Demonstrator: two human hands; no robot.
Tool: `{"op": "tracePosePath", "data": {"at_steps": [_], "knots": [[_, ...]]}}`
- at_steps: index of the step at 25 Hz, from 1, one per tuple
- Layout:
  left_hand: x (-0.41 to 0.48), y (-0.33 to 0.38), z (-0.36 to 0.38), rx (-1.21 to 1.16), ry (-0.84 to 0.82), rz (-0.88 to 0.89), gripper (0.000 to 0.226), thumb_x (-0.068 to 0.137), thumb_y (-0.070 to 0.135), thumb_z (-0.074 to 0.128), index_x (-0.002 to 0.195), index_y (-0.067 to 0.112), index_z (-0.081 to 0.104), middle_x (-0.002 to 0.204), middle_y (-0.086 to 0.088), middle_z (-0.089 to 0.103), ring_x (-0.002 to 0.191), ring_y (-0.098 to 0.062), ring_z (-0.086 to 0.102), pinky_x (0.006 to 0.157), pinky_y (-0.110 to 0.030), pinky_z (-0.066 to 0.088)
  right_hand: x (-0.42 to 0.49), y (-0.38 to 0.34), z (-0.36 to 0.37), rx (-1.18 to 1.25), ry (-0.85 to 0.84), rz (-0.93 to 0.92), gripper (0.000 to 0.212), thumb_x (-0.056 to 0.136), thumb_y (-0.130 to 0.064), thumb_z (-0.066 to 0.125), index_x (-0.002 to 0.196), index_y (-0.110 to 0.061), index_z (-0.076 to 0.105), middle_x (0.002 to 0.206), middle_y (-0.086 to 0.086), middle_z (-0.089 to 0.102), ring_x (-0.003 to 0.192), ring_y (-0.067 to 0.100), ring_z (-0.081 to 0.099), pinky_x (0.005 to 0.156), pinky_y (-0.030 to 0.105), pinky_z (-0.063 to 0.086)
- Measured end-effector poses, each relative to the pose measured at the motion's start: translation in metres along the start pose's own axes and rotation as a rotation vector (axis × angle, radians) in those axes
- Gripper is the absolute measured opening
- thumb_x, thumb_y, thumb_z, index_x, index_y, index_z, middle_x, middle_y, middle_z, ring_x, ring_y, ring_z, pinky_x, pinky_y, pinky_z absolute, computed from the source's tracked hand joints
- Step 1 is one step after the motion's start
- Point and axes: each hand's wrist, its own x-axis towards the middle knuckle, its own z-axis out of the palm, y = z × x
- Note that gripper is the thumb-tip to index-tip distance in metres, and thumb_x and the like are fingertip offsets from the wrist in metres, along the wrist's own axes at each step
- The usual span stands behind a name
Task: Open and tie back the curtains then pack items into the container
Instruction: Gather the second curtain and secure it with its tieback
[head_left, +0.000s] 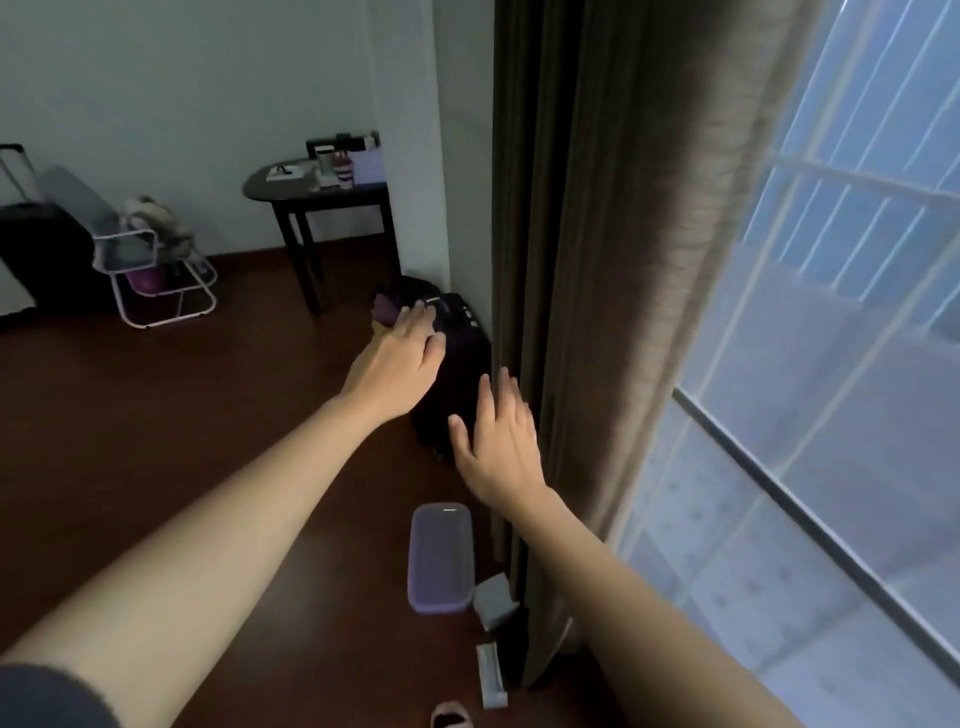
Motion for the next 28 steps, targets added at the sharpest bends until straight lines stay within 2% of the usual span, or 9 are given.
{"op": "tracePosePath", "data": {"at_steps": [3, 6, 10, 12, 16, 19, 22, 26, 28], "knots": [[0.080, -0.026, 0.010, -0.025, -0.077, 0.003, 0.053, 0.101, 0.037, 0.024, 0.147, 0.013, 0.023, 0.157, -0.009, 0.017, 0.144, -0.027, 0.017, 0.115, -0.049, 0.019, 0.067, 0.006, 0.030, 0.005, 0.015, 0.142, 0.068, 0.098, -0.047, 0.027, 0.151, -0.010, 0.008, 0.159, 0.015, 0.006, 0.147, 0.027, 0.006, 0.118, 0.040, 0.010], [0.150, -0.047, 0.021, -0.097, -0.074, 0.117, 0.052, 0.101, 0.036, 0.028, 0.147, 0.013, 0.024, 0.156, -0.010, 0.020, 0.143, -0.027, 0.020, 0.115, -0.042, 0.022, 0.128, 0.010, 0.064, -0.015, 0.023, 0.235, 0.074, 0.093, -0.056, 0.018, 0.150, -0.010, 0.008, 0.158, 0.016, 0.010, 0.147, 0.028, 0.008, 0.118, 0.044, 0.016], [0.211, -0.066, 0.047, -0.233, -0.097, 0.267, 0.044, 0.098, 0.029, 0.041, 0.141, 0.022, 0.034, 0.157, -0.012, 0.014, 0.114, -0.027, 0.056, 0.098, -0.038, 0.040, 0.177, 0.016, 0.086, 0.005, 0.056, 0.308, 0.071, 0.094, -0.054, 0.029, 0.150, -0.018, 0.007, 0.158, 0.011, -0.015, 0.146, 0.027, -0.008, 0.119, 0.041, 0.011], [0.235, -0.074, 0.067, -0.300, -0.113, 0.363, 0.038, 0.095, 0.026, 0.048, 0.133, 0.022, 0.040, 0.157, -0.014, 0.010, 0.105, -0.032, 0.061, 0.090, -0.036, 0.044, 0.191, 0.017, 0.090, -0.021, 0.142, 0.350, 0.073, 0.093, -0.049, 0.040, 0.151, -0.021, 0.005, 0.154, 0.009, -0.027, 0.146, 0.026, -0.012, 0.117, 0.035, 0.005], [0.291, -0.080, 0.108, -0.522, -0.113, 0.719, 0.036, 0.091, 0.017, 0.059, 0.121, 0.023, 0.041, 0.155, -0.023, 0.010, 0.137, -0.021, 0.032, 0.095, -0.024, 0.036, 0.226, 0.018, 0.113, -0.157, 0.337, 0.523, 0.084, 0.087, -0.038, 0.055, 0.151, -0.024, 0.003, 0.153, 0.013, -0.031, 0.146, 0.031, -0.001, 0.117, 0.036, 0.015], [0.310, -0.073, 0.120, -0.646, -0.129, 0.834, 0.041, 0.086, 0.013, 0.064, 0.116, 0.026, 0.039, 0.151, -0.023, 0.020, 0.109, -0.009, 0.050, 0.087, -0.015, 0.037, 0.242, 0.012, 0.122, -0.145, 0.372, 0.680, 0.076, 0.087, -0.036, 0.057, 0.149, -0.015, 0.018, 0.154, 0.016, -0.024, 0.142, 0.036, 0.014, 0.116, 0.037, 0.023], [0.329, -0.076, 0.127, -0.693, -0.167, 0.943, 0.043, 0.086, 0.008, 0.063, 0.120, 0.024, 0.041, 0.146, -0.022, 0.028, 0.090, -0.004, 0.049, 0.083, -0.015, 0.041, 0.259, 0.002, 0.125, -0.128, 0.405, 0.831, 0.077, 0.089, -0.037, 0.056, 0.149, -0.013, 0.015, 0.155, 0.015, -0.019, 0.140, 0.036, 0.017, 0.116, 0.038, 0.024], [0.352, -0.081, 0.134, -0.629, -0.359, 1.160, 0.039, 0.084, -0.002, 0.051, 0.119, 0.014, 0.060, 0.107, -0.022, 0.059, 0.081, -0.029, 0.061, 0.073, -0.024, 0.041, 0.268, 0.005, 0.121, -0.085, 0.406, 0.891, 0.077, 0.089, -0.035, 0.053, 0.150, -0.013, 0.012, 0.158, 0.009, 0.000, 0.137, 0.032, 0.029, 0.112, 0.039, 0.032], [0.366, -0.087, 0.139, -0.618, -0.395, 1.145, 0.040, 0.081, 0.005, 0.049, 0.118, 0.013, 0.064, 0.088, -0.019, 0.065, 0.076, -0.031, 0.062, 0.071, -0.029, 0.048, 0.263, 0.005, 0.119, -0.060, 0.354, 0.909, 0.075, 0.092, -0.032, 0.051, 0.151, -0.013, 0.008, 0.158, 0.008, 0.004, 0.139, 0.030, 0.028, 0.114, 0.037, 0.029]]}}
